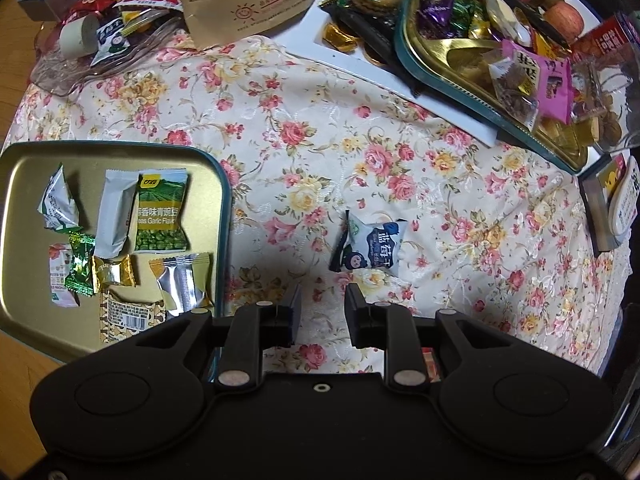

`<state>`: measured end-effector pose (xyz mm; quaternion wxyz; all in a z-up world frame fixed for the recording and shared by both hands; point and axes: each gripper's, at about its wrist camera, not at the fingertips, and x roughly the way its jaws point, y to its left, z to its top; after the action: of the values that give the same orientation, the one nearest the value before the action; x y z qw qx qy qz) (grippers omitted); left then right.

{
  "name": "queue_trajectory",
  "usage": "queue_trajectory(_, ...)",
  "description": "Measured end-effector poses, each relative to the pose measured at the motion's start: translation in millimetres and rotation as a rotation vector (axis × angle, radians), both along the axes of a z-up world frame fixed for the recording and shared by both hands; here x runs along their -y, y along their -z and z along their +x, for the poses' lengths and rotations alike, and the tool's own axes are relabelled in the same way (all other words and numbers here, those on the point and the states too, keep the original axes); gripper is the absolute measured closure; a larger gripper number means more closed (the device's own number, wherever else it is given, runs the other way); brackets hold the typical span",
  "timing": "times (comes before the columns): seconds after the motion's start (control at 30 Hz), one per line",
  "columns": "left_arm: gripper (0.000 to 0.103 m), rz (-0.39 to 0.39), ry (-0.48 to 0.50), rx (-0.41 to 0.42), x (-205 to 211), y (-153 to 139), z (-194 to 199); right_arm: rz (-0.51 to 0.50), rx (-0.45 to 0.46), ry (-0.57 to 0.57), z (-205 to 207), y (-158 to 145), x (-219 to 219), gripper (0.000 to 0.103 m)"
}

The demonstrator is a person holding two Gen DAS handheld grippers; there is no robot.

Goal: Organize snacks
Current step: 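Grasp the red-white packet with the right gripper while left approaches the blue-white packet, then grasp the blue-white packet with the left gripper while right lifts the red-white packet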

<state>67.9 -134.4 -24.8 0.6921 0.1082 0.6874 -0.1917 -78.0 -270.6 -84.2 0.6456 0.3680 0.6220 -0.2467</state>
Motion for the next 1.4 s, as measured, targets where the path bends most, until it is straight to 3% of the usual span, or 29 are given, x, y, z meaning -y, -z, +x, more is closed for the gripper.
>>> queue_trajectory(0.23, 0.07, -0.011, -0.037, -0.003, -8, -3, 5, -0.029, -0.057, 0.067, -2, -8, 6, 0.051)
queue_trajectory(0.5, 0.07, -0.003, -0.013, -0.002, -5, -1, 2, 0.005, -0.144, 0.118, -5, 18, -18, 0.05)
queue_trajectory(0.87, 0.07, 0.007, -0.005, -0.009, -4, 3, 2, -0.019, -0.12, 0.093, 18, 27, -23, 0.049)
queue_trajectory(0.93, 0.07, 0.005, -0.006, -0.016, -3, 4, 1, -0.052, -0.141, 0.057, 24, 28, -28, 0.063)
queue_trajectory(1.1, 0.07, 0.003, 0.002, -0.025, 2, 8, -2, -0.095, -0.134, -0.038, 30, 24, -40, 0.066)
queue_trajectory(1.3, 0.07, -0.044, -0.011, -0.005, 9, 11, -5, -0.095, -0.078, -0.034, 25, -1, -32, 0.066)
queue_trajectory(1.4, 0.07, -0.051, -0.02, 0.042, 16, 13, -7, -0.1, -0.047, -0.008, 23, -14, -23, 0.066)
